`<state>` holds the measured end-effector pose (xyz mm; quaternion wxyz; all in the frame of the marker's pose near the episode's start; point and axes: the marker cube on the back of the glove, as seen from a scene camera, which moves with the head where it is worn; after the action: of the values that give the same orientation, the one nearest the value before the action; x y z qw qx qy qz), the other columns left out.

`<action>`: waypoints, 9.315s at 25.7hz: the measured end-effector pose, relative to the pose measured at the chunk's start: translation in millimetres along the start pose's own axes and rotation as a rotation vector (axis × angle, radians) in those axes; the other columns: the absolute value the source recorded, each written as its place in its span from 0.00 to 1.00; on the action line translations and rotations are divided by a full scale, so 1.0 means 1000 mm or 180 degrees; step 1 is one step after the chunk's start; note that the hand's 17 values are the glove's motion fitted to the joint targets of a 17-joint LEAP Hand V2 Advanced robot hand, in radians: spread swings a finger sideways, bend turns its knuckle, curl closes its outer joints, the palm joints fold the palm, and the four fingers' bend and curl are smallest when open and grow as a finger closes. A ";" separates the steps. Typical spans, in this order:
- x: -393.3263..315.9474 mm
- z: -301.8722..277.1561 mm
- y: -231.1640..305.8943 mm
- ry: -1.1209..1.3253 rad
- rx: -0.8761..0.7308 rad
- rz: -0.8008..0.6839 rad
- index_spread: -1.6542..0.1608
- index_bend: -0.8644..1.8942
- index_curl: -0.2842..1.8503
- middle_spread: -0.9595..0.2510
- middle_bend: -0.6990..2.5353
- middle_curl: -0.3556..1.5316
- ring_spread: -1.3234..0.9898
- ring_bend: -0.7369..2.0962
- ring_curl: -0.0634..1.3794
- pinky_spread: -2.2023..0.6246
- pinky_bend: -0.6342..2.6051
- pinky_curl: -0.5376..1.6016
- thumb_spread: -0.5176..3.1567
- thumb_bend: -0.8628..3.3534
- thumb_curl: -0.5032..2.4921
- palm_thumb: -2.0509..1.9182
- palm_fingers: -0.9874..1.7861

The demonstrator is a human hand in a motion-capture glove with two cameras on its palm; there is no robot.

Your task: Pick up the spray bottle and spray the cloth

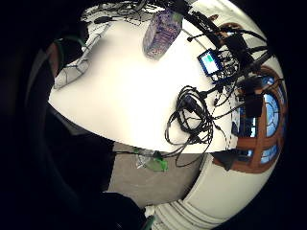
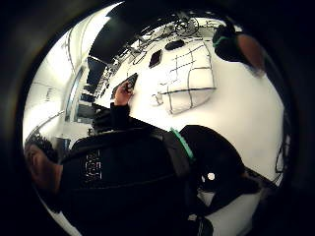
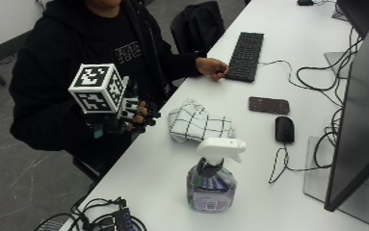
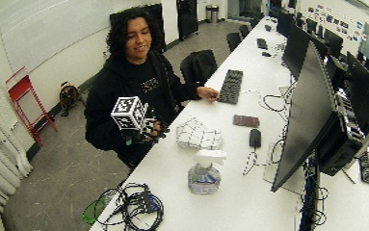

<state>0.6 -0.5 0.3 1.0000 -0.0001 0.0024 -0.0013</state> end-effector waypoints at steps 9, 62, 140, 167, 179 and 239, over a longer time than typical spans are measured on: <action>0.001 0.004 -0.002 -0.0001 -0.0099 -0.0007 0.73 0.38 0.23 0.67 0.29 0.28 0.50 0.37 0.19 0.78 0.30 0.34 0.36 0.24 0.20 0.61 0.54; 0.166 -0.007 -0.222 -0.2685 0.1083 0.0891 0.73 0.36 0.27 0.60 0.30 0.40 0.47 0.43 0.30 0.73 0.28 0.41 0.37 0.21 0.30 0.74 0.77; -0.057 0.020 -0.200 0.1774 -0.2334 -0.0619 0.75 0.42 0.40 0.60 0.38 0.46 0.48 0.51 0.38 0.67 0.34 0.44 0.20 0.20 0.42 0.76 0.85; -0.176 -0.049 -0.313 -0.1803 0.0387 -0.0223 0.75 0.40 0.40 0.60 0.37 0.46 0.48 0.51 0.37 0.67 0.34 0.44 0.21 0.20 0.43 0.76 0.85; -0.193 0.000 -0.309 -0.2622 0.1659 0.0548 0.75 0.40 0.40 0.60 0.37 0.46 0.48 0.51 0.38 0.66 0.35 0.44 0.21 0.20 0.43 0.76 0.85; -0.056 -0.027 -0.126 0.0062 -0.0384 0.0499 0.72 0.36 0.26 0.75 0.30 0.41 0.54 0.43 0.31 0.84 0.33 0.43 0.38 0.18 0.33 0.64 0.43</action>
<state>-55.4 -126.0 -26.4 0.9951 -0.0601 0.0121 0.0771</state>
